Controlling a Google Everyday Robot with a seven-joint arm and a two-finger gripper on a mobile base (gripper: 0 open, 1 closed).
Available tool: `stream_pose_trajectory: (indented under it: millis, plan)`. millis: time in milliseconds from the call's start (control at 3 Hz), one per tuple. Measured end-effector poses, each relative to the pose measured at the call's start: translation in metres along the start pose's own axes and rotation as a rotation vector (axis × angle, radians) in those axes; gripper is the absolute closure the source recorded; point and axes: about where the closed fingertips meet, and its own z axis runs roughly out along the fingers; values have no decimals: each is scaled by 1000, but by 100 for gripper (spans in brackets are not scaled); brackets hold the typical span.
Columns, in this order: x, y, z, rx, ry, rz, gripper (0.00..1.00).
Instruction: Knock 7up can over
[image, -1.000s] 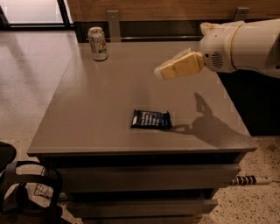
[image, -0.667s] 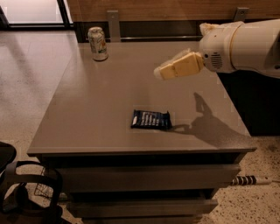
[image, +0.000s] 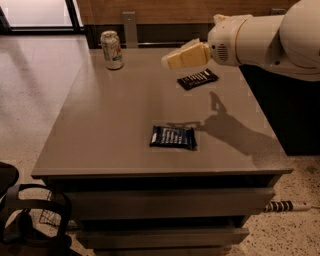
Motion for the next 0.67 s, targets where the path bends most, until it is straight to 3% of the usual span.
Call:
stream_pose_trajectory:
  millis: [333, 667]
  plan:
    - [-12, -20, 41, 46, -30, 11, 0]
    - [-22, -31, 106, 46, -63, 47, 0]
